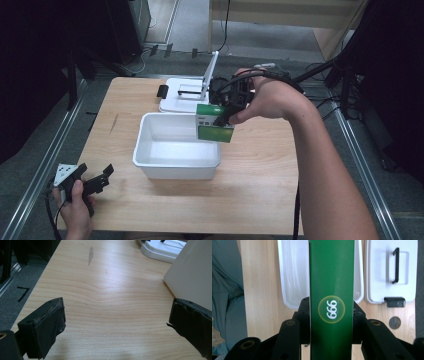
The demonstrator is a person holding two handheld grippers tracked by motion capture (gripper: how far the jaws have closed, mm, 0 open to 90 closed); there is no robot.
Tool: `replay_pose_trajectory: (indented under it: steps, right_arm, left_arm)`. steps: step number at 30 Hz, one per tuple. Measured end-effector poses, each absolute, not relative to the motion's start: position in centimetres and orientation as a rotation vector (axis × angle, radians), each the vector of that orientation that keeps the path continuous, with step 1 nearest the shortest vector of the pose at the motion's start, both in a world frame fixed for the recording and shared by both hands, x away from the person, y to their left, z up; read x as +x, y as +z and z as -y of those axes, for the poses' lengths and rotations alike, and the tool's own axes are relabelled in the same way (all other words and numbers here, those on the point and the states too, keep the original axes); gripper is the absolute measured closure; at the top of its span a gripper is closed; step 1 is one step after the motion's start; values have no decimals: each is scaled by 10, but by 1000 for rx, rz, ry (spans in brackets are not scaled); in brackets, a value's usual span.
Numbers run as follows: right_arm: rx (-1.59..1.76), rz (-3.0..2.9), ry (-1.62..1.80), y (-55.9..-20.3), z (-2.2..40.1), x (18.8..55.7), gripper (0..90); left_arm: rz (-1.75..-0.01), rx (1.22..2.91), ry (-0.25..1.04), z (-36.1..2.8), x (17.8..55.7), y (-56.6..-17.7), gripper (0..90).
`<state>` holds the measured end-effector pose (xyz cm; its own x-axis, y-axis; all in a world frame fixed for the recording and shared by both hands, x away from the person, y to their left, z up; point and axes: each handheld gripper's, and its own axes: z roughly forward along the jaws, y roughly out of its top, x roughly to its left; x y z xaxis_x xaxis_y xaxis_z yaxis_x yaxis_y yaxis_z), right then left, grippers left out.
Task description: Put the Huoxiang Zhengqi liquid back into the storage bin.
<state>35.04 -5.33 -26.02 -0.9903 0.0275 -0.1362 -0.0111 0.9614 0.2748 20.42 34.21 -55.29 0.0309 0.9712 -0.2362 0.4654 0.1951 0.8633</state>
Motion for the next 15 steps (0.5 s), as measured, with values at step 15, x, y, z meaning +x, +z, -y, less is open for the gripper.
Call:
replay_pose_trajectory:
  steps: [15]
  right_arm:
    - [-65,-2997,397,-281,22,352,643]
  left_arm:
    - [-1576,1400,704,-343,205,-553,13]
